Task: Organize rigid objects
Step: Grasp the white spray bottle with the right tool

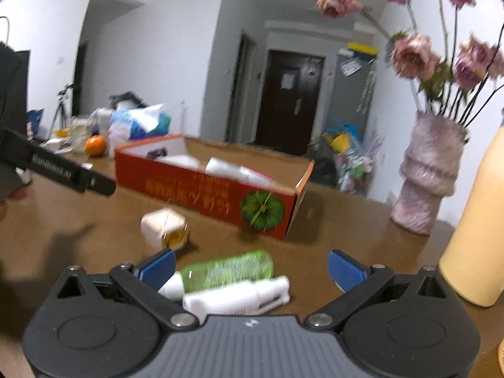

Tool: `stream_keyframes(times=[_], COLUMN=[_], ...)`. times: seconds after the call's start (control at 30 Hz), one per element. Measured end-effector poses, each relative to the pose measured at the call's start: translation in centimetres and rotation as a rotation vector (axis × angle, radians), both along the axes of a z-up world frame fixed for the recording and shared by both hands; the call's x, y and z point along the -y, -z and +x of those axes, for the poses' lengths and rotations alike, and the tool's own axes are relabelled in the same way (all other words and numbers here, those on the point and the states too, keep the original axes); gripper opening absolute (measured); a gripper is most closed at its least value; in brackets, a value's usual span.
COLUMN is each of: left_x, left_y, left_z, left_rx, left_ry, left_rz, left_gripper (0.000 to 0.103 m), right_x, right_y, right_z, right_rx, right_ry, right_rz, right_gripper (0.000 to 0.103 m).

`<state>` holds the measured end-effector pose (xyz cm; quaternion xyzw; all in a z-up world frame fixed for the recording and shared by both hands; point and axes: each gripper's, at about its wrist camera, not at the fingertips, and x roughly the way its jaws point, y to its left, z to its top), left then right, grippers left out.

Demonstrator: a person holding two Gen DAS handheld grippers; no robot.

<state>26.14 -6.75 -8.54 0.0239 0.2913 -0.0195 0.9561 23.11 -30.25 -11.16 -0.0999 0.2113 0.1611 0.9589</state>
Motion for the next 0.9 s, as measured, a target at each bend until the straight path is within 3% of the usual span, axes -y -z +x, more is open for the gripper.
stream_keyframes(times=[0.23,0.53,0.9], left_x=[0.4,0.4,0.4], left_y=[0.6,1.5,2.2], left_z=[-1.1,-1.6,-1.5], left_rx=[-0.023,-0.049,-0.060], left_ry=[-0.005,-0.007,-0.013], left_rz=[-0.001,-0.001,0.006], left_gripper=[0.103,0.103,0.103], right_x=[0.8,0.5,1.3], right_y=[2.0,2.6,3.0], right_z=[2.0,4.6,7.0], right_rx=[-0.126,-0.196,-0.269], right_ry=[-0.110,-0.233,-0.323], right_rz=[-0.007,-0.054,-0.014], right_gripper=[0.103,0.103,0.103])
